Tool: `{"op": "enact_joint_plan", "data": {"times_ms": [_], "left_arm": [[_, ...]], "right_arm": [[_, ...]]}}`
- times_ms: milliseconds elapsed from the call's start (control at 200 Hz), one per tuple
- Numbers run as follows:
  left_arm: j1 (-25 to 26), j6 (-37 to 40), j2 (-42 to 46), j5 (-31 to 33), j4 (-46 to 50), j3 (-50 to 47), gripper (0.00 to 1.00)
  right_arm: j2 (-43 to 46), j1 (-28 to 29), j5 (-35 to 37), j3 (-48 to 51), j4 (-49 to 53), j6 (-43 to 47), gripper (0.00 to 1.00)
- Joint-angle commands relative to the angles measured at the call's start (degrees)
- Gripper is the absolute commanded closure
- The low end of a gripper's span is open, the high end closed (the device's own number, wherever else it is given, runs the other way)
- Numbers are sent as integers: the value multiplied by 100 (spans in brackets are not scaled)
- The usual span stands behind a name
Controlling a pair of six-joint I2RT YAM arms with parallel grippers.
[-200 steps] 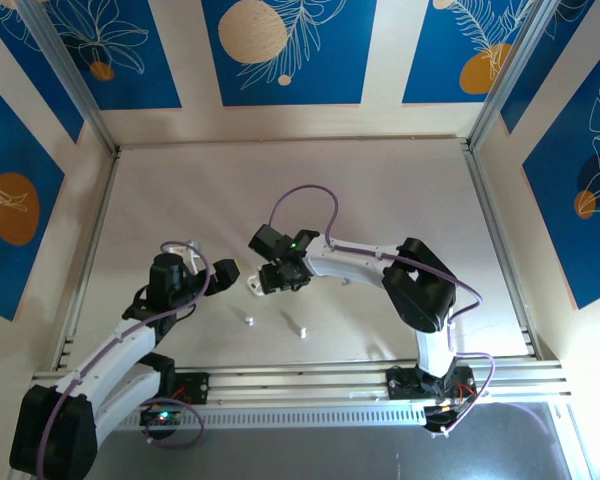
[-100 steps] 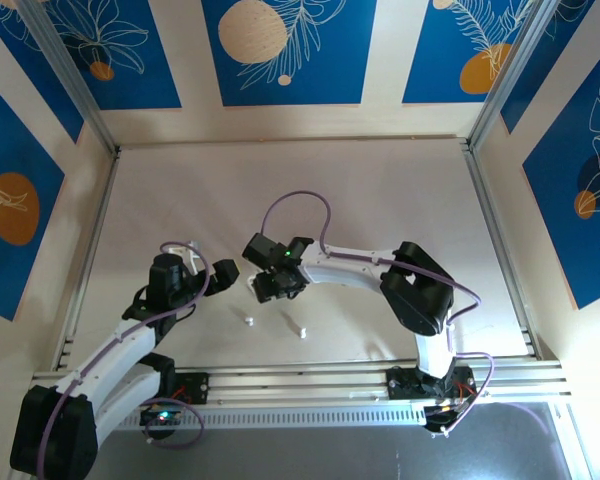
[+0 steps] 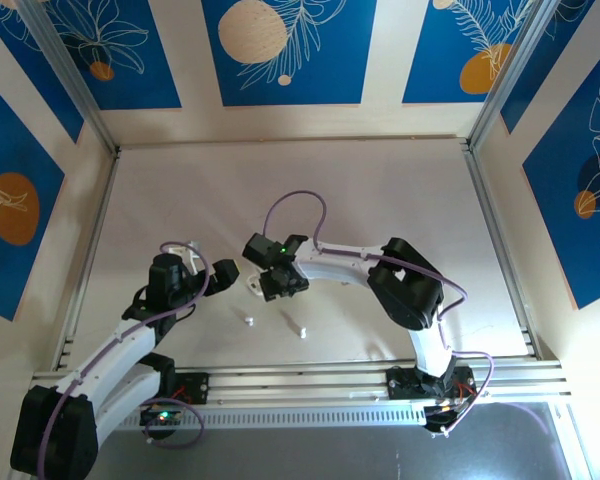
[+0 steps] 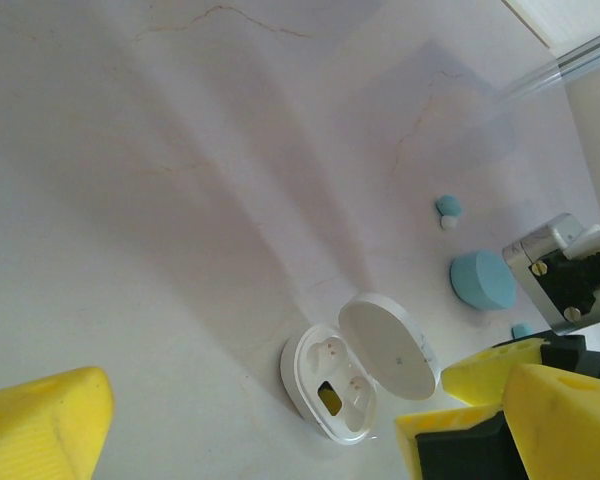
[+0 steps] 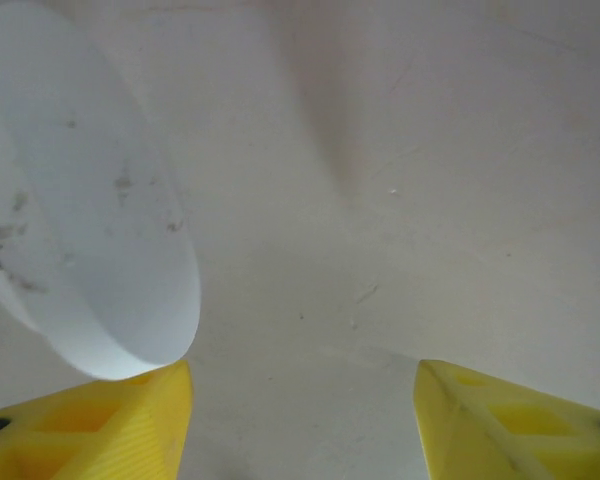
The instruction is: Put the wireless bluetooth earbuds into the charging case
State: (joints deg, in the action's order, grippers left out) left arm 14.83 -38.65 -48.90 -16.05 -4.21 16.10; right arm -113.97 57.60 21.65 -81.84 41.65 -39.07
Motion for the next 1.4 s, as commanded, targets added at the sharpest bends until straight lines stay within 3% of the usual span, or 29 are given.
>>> {"op": "enact_joint_plan", "data": {"times_ms": [0, 810, 1095, 1276, 1396], "left_arm": [[-77, -27, 71, -115, -140, -89, 0], [-81, -38, 36, -220, -259, -102, 0], [-60, -204, 1015, -919, -1192, -543, 0], [73, -184, 2105, -943, -1392, -817, 0], [263, -48, 2220, -839, -1347, -789, 0]], "right_arm": [[-124, -60, 282, -260, 310, 6, 40], [-279, -334, 281, -817, 502, 259, 40], [948, -126, -227, 141, -89, 152, 40], [1993, -114, -814, 1231, -754, -54, 39], [2607, -148, -1194, 1864, -917, -200, 40]]}}
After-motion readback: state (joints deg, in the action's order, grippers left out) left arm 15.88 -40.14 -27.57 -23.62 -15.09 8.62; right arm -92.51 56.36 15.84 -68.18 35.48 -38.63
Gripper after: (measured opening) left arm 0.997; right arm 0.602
